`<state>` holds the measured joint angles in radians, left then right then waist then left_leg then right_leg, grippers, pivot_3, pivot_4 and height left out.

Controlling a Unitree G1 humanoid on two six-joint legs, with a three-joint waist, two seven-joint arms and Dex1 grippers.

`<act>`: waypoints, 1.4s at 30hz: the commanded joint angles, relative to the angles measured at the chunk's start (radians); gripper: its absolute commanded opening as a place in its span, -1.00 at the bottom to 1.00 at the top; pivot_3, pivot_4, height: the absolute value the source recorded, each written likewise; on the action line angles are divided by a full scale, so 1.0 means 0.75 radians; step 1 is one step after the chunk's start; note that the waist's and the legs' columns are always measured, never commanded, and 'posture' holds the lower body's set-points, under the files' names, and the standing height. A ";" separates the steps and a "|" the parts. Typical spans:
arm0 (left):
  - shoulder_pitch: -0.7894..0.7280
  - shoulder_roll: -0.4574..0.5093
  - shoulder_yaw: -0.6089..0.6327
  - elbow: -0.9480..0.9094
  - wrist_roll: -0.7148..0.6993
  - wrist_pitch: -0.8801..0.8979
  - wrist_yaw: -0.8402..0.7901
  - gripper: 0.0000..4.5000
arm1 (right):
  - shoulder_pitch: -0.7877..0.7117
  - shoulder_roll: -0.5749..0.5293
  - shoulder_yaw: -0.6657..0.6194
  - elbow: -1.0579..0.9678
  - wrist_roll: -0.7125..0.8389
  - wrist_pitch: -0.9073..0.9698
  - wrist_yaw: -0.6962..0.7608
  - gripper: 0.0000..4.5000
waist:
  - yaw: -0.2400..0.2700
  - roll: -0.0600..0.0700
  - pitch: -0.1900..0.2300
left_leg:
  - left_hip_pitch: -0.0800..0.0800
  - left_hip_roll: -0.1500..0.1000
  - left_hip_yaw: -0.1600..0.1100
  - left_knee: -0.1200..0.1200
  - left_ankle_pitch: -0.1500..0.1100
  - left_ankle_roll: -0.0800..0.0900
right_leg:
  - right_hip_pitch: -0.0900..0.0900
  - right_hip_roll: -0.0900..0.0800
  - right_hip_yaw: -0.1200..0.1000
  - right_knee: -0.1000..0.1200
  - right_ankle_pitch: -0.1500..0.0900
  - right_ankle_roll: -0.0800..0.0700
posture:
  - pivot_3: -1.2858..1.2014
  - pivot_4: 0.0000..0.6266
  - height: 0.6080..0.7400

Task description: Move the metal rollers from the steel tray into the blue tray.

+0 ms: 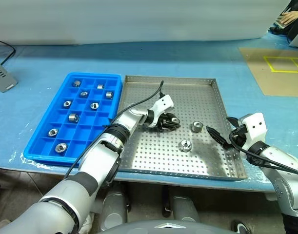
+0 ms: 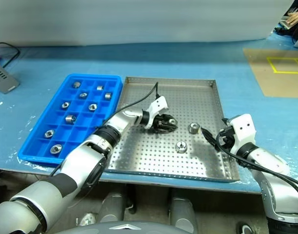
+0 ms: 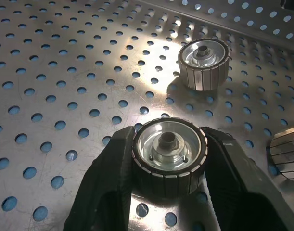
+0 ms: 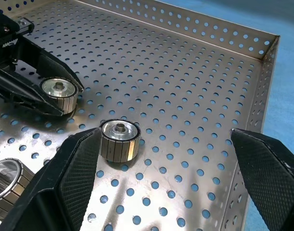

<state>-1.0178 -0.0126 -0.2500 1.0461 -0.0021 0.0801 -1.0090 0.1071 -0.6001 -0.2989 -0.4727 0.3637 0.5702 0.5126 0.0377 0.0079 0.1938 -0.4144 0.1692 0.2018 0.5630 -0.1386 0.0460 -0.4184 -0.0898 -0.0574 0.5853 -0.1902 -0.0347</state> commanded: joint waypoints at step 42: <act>0.757 0.446 0.576 -1.742 -0.155 0.788 1.039 -0.23 | -0.577 0.113 0.429 0.544 -0.103 -0.279 0.268 1.00 | 0.088 0.000 0.000 | -0.006 0.003 -0.003 0.001 0.000 0.000 | -0.002 -0.002 -0.008 0.002 0.006 -0.010 | 0.13 -0.52 1.00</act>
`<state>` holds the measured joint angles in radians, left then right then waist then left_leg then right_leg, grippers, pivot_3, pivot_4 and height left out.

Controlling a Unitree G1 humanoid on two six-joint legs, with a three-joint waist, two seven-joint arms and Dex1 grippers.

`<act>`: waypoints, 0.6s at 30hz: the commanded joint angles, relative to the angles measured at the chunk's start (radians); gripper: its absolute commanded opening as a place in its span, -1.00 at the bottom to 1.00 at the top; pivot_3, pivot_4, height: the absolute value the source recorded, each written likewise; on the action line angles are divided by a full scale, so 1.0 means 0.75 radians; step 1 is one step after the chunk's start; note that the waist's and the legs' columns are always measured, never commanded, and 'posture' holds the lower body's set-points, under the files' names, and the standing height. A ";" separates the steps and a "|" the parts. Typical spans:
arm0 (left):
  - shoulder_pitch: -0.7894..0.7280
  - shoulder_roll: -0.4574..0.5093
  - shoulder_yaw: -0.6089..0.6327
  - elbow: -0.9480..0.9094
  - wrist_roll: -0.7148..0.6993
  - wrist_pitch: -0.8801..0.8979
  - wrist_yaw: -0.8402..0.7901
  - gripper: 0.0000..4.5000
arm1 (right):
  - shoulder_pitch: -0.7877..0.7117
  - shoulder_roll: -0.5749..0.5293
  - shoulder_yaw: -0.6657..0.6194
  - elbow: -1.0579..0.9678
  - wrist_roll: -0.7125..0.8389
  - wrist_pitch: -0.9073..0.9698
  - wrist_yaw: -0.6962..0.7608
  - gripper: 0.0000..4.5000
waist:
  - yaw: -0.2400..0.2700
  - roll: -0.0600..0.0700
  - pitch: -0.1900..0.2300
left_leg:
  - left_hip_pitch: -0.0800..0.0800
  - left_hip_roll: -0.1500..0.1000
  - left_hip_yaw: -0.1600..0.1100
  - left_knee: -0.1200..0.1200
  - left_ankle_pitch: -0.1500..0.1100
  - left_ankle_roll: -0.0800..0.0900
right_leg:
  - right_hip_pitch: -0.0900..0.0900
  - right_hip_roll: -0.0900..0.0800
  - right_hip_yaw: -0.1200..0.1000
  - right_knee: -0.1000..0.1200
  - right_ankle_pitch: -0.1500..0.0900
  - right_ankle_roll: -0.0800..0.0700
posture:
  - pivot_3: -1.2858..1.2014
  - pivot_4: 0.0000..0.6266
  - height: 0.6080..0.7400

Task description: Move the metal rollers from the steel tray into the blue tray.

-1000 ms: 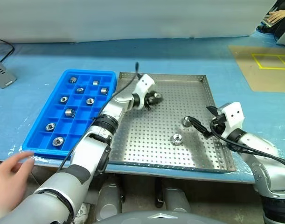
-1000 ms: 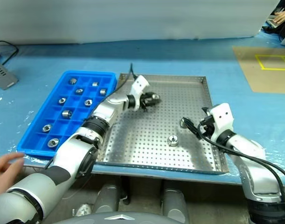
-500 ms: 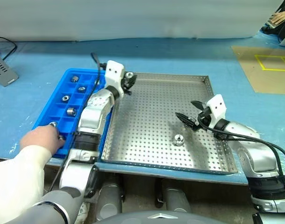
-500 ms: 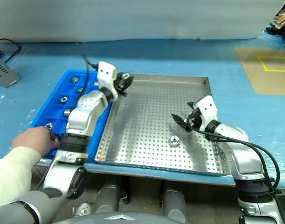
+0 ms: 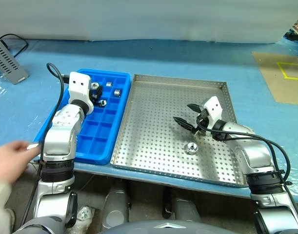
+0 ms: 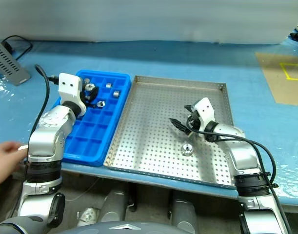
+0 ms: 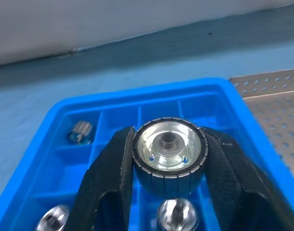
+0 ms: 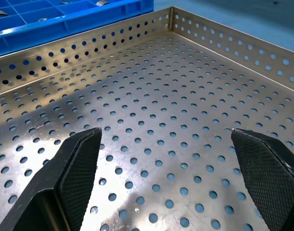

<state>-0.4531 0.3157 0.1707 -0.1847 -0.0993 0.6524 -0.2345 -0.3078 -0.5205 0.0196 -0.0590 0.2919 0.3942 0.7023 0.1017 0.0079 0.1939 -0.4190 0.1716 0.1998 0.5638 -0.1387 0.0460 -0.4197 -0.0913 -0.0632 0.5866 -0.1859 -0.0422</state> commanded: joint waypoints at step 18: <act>0.434 0.186 0.060 -0.355 -0.024 -0.084 -0.085 -0.23 | -0.058 0.066 0.053 0.082 -0.042 -0.081 0.062 1.00 | 0.005 0.000 0.000 | 0.001 0.000 -0.001 -0.003 0.001 -0.002 | -0.002 0.000 0.001 0.001 0.000 0.001 | 0.20 -0.52 1.00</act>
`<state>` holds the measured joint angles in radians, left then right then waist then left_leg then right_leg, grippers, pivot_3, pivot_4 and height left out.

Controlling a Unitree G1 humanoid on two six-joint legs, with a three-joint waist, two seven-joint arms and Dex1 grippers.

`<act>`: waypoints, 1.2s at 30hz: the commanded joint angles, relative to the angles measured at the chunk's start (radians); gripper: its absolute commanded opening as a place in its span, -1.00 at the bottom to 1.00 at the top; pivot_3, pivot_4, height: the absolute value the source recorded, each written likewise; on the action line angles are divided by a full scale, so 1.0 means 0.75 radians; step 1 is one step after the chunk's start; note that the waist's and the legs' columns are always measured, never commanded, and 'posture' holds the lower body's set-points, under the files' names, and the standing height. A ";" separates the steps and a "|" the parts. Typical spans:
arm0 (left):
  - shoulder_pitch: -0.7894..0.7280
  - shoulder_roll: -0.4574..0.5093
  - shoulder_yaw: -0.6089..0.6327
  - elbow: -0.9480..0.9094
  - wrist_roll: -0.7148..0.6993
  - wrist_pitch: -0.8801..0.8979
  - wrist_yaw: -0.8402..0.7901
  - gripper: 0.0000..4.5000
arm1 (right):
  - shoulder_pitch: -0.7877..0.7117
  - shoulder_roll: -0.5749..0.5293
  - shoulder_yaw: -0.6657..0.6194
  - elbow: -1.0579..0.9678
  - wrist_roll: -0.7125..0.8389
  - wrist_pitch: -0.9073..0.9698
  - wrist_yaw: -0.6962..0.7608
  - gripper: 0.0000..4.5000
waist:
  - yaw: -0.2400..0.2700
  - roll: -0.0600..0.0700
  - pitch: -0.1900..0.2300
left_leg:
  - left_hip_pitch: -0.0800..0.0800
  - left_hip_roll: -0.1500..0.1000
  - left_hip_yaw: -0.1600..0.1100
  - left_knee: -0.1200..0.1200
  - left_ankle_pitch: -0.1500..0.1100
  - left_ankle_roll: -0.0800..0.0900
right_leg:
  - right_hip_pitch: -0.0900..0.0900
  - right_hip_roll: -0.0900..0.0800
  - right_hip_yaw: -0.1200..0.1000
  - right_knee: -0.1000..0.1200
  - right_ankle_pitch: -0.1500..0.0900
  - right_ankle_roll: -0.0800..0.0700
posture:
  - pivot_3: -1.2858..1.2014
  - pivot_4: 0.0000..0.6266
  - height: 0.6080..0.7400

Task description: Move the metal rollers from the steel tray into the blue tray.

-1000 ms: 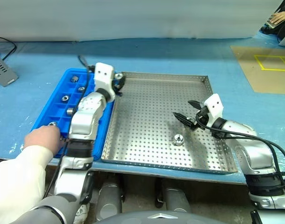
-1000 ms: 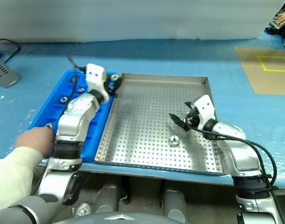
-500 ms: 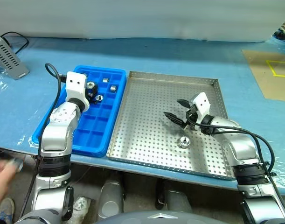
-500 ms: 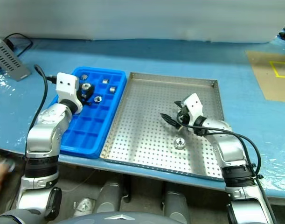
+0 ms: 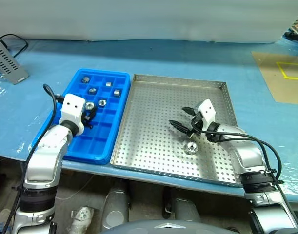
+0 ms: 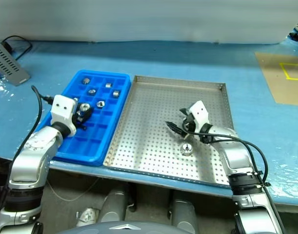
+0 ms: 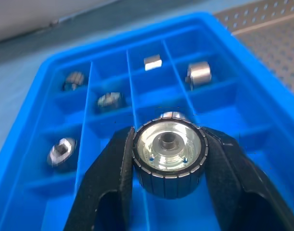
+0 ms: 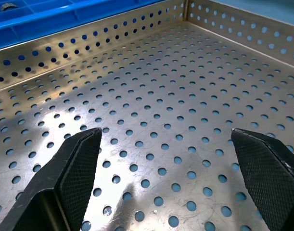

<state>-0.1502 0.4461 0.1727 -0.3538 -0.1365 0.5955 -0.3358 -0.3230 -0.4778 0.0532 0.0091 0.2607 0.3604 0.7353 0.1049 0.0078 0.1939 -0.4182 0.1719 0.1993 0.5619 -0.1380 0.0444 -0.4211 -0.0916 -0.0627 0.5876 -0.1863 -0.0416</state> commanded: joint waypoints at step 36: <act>0.047 -0.272 0.010 -0.169 -0.039 0.065 0.140 0.77 | -0.033 0.009 -0.058 0.002 -0.015 -0.052 0.022 1.00 | 0.124 0.008 0.006 | 0.015 -0.002 0.002 -0.013 0.000 -0.001 | 0.014 0.000 0.001 -0.003 -0.007 0.012 | 0.12 -0.52 1.00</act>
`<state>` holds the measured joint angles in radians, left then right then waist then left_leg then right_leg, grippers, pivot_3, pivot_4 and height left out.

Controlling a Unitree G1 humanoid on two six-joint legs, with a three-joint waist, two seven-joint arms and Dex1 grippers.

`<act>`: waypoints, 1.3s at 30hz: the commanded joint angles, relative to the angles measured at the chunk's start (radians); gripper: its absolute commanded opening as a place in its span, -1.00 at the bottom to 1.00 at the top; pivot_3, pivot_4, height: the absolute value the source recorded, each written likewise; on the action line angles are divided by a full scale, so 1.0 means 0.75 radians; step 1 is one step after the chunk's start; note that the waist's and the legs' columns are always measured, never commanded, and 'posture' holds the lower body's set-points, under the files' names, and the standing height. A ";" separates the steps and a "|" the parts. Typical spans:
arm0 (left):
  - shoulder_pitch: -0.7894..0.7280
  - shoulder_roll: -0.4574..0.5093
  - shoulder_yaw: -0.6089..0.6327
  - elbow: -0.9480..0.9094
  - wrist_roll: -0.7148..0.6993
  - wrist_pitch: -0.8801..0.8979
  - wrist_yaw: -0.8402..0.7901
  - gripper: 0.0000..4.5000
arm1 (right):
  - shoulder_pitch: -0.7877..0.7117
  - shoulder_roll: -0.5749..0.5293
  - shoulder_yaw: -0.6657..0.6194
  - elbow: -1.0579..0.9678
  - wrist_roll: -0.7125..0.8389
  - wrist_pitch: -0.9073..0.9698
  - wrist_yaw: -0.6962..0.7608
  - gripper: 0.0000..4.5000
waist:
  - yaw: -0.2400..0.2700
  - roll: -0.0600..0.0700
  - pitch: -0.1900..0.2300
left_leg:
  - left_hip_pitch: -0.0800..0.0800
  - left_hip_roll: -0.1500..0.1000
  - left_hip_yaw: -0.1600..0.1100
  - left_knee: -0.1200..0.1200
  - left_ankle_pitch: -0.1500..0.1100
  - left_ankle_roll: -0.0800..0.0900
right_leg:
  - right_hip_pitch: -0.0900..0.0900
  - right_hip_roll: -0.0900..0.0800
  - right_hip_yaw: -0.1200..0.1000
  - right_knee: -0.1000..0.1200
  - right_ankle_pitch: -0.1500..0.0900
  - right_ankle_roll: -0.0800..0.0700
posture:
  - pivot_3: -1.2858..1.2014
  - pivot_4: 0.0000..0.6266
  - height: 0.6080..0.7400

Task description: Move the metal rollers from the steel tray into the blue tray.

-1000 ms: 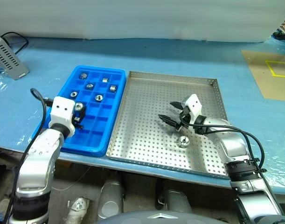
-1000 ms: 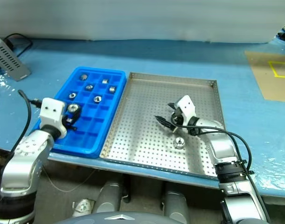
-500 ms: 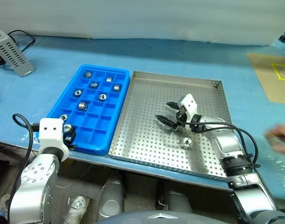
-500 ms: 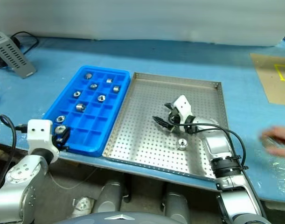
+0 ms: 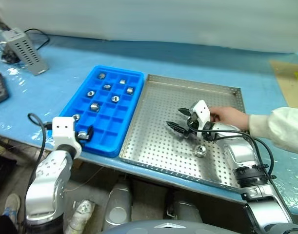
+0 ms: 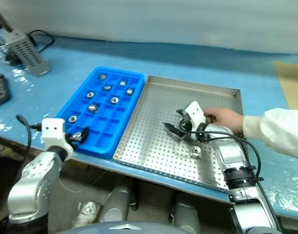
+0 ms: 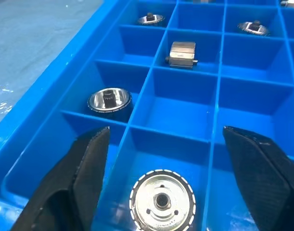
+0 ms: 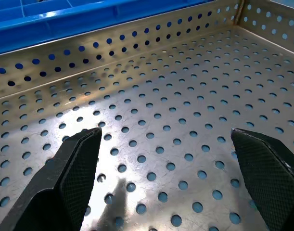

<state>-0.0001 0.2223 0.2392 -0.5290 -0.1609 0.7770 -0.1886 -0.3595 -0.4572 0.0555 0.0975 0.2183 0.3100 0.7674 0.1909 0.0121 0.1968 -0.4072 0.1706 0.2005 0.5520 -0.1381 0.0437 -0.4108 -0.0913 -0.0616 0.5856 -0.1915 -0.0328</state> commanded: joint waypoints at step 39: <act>-1.217 -0.163 -0.656 1.452 -0.079 -0.787 -1.162 0.77 | 0.404 -0.254 -0.604 -0.666 0.272 0.310 -0.264 1.00 | -0.204 0.032 -0.001 | -0.017 -0.025 -0.116 0.040 -0.030 -0.028 | 0.061 0.018 0.000 0.067 -0.127 -0.013 | -0.15 -0.52 1.00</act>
<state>-0.8831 0.1123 -0.2421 0.5523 -0.2207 0.2269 -1.0198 -0.0621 -0.6355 -0.3517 -0.3500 0.3999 0.5404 0.5805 0.0375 0.0364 0.1960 -0.4200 0.1516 0.1145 0.5821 -0.1606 0.0229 -0.3652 -0.0778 -0.0613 0.6363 -0.2866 -0.0425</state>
